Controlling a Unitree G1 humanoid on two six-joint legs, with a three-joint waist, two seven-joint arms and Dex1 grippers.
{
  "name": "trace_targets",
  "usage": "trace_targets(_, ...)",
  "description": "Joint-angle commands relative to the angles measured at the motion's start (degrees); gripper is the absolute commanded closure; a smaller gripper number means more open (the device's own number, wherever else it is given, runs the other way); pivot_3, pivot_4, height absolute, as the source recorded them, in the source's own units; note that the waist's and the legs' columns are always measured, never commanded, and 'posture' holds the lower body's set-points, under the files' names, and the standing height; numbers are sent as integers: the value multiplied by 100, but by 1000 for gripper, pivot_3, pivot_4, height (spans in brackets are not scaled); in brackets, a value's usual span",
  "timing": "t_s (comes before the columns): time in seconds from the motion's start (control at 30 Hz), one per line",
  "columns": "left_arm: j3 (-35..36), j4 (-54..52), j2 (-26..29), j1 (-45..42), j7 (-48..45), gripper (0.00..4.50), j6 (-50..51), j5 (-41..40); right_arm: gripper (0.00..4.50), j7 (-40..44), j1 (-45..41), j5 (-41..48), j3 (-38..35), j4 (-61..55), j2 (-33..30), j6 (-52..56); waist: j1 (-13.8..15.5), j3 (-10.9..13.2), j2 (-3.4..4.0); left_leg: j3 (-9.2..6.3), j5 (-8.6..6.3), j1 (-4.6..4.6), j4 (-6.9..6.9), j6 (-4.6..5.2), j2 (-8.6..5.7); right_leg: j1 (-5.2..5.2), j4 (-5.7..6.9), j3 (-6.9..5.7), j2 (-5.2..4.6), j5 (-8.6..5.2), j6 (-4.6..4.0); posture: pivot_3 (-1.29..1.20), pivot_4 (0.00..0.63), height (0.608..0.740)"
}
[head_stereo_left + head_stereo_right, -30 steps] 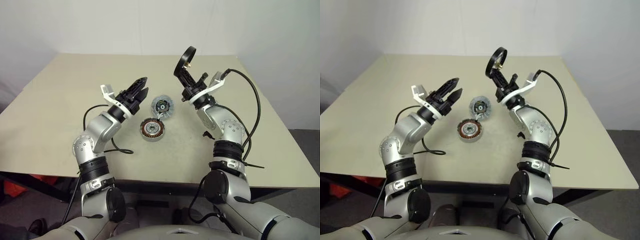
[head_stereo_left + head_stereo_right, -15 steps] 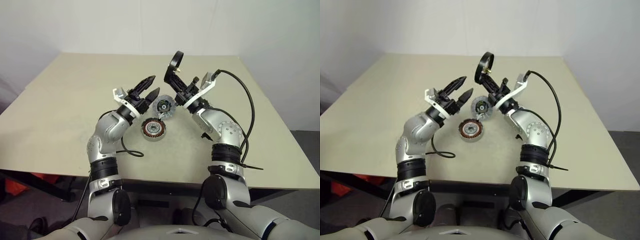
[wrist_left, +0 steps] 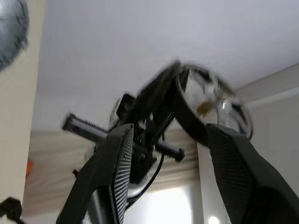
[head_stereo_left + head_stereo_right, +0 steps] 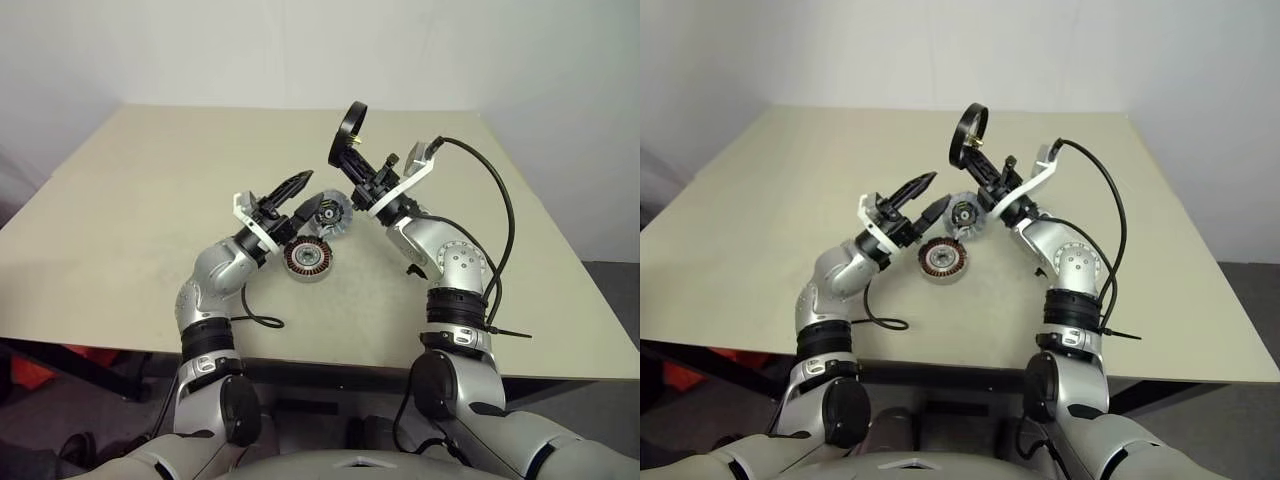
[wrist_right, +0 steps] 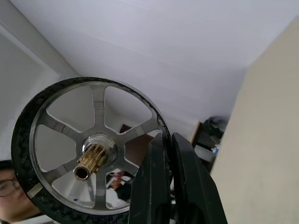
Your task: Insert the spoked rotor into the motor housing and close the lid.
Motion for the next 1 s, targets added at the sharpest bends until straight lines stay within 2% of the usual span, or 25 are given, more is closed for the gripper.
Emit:
trace_targets(0.03,-902,-800,281,-540,-331,1902,47,383,4316,178,-36,-154,117,-265,-107,-136,25,3,-5,-2,0,-4,1,-1,1,-2,1,-2,0,0,0,0,0,740)
trace_targets(0.1,-1148,-988,542,-560,-537,1902,-29,642,4316,231,-36,-247,153,-246,-136,-179,17,2,-3,-5,1,-6,4,-1,2,-4,3,-4,-1,1,1,0,0,740)
trace_targets(0.2,-1750,-1603,1352,-618,-1185,1902,34,1845,4316,292,-40,-321,185,-231,-144,-219,-35,1,0,-1,1,5,-1,-2,3,-3,9,-2,1,1,1,0,0,740)
trace_targets(0.4,-3394,-3047,3278,-511,-2772,1902,-321,4484,4316,392,-106,-482,238,-156,-146,-318,-23,1,2,-3,10,26,-10,-16,4,-13,15,-3,2,-1,6,0,0,740)
trace_targets(0.5,-4003,-3477,3821,-494,-3345,1902,-693,5446,4316,428,-119,-546,258,-122,-135,-349,-2,1,1,-3,10,27,-9,-16,2,-10,15,0,-5,-1,6,0,0,740)
trace_targets(0.6,-4436,-3669,4042,-566,-3711,1902,-1081,6264,4316,441,-120,-582,271,-130,-120,-355,-4,1,1,-3,10,27,-4,-16,2,-9,19,0,-6,-1,4,0,0,740)
trace_targets(0.73,-5368,-3796,4441,-869,-4003,1902,-2106,8123,4316,452,-131,-631,300,-125,-114,-361,-22,1,1,-2,14,36,-3,-24,2,-5,26,1,0,-1,0,0,0,740)
trace_targets(0.8,-5608,-3833,4562,-952,-4192,1902,-2557,8755,4316,454,-139,-645,301,-118,-116,-363,-24,1,2,-3,17,38,-5,-28,4,-5,29,0,2,-3,-4,0,0,740)
trace_targets(0.9,-5619,-3905,4533,-1001,-4430,1902,-2988,9278,4316,453,-137,-665,297,-115,-129,-359,-31,1,2,-2,17,37,-5,-28,2,-4,27,2,0,-5,-7,0,0,740)
trace_targets(1.0,-5423,-3957,4377,-969,-4618,1902,-3171,9431,4316,451,-134,-682,293,-109,-134,-356,-35,1,2,-2,16,36,-5,-27,2,-4,28,2,0,-10,-23,0,0,740)
